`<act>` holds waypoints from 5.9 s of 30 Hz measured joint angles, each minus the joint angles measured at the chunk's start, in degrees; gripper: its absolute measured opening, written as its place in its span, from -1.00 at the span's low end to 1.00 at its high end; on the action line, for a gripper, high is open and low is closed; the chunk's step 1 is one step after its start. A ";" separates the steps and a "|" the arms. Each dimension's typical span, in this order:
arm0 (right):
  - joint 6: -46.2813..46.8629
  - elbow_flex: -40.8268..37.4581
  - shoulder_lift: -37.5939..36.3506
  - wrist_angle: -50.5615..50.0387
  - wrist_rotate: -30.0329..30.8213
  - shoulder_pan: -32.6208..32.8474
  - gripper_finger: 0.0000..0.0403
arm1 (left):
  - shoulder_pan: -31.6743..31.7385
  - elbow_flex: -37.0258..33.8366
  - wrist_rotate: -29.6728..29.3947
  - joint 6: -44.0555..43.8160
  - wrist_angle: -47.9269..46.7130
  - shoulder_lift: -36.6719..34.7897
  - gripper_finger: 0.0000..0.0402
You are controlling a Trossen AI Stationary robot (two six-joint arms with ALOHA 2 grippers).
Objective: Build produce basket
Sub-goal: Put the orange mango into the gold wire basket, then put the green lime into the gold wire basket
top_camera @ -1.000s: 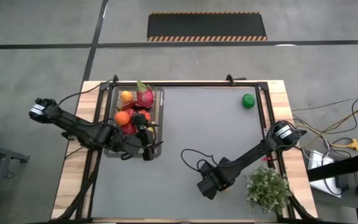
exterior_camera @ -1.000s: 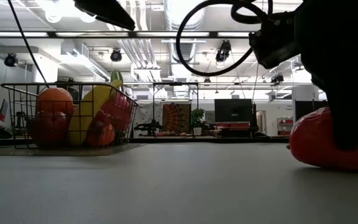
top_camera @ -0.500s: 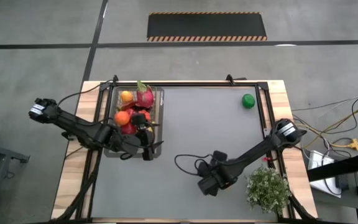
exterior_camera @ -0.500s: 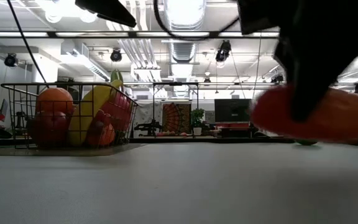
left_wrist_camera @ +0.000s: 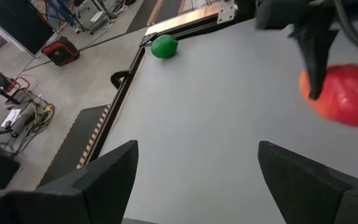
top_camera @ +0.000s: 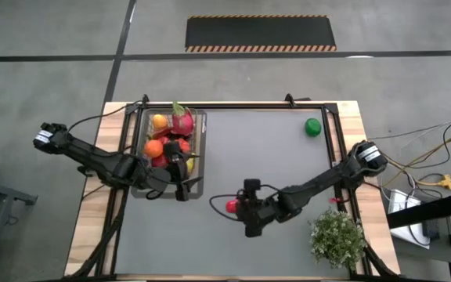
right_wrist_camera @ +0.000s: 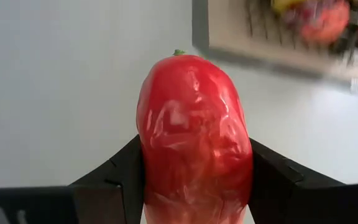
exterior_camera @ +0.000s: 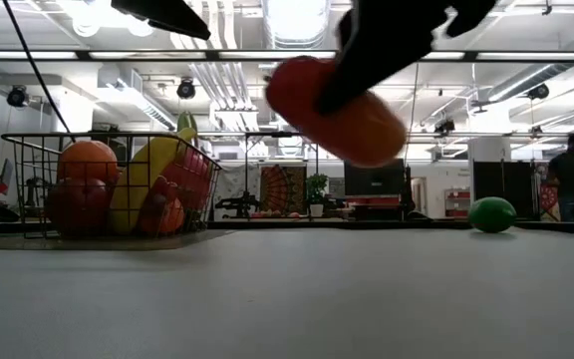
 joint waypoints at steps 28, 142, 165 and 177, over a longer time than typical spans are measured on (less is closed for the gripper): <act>-21.47 -34.32 -7.06 70.62 -12.30 -13.13 -0.04 | -0.76 -7.97 5.76 0.31 16.90 -3.47 0.55; -4.03 -33.47 -20.22 61.06 -10.18 -13.33 0.82 | 26.70 -5.18 2.58 -17.27 -7.04 2.47 -0.16; -6.28 -33.49 -20.22 61.05 -8.99 -13.33 0.82 | 26.67 -5.19 2.83 -16.36 -7.16 4.12 0.42; -4.43 -33.99 -20.22 59.24 -9.11 -13.30 0.82 | 24.16 -5.22 2.86 -14.47 -7.24 -2.83 0.42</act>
